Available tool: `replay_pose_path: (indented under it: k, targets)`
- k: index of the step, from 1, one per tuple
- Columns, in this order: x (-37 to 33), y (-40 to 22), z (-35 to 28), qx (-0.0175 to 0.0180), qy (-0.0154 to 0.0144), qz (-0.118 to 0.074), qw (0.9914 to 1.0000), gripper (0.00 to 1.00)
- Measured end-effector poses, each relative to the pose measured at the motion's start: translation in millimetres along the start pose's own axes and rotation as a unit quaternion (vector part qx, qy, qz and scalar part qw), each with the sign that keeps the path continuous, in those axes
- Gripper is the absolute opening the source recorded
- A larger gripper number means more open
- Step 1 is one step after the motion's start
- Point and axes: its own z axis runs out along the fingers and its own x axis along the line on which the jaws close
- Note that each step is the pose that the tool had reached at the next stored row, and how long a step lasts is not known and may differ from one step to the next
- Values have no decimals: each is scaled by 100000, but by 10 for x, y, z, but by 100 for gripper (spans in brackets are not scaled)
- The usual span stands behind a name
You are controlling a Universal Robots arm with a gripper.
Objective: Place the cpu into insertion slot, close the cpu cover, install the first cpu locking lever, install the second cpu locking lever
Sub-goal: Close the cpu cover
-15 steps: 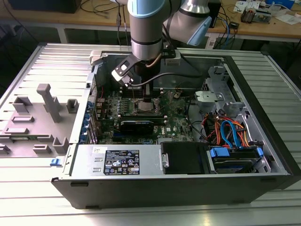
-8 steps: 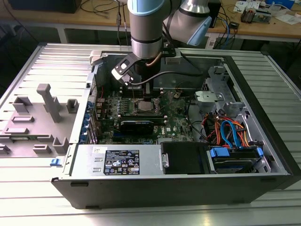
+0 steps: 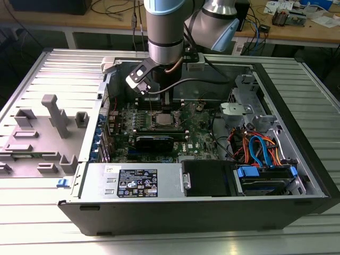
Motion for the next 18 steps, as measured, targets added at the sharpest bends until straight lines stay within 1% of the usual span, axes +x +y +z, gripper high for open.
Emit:
replay_pose_path:
  k: [10, 18]
  targets:
    - [1, 3, -45, 0, 5, 0, 100000, 11]
    - [2, 7, -100, -1, 5, 2, 100000, 11]
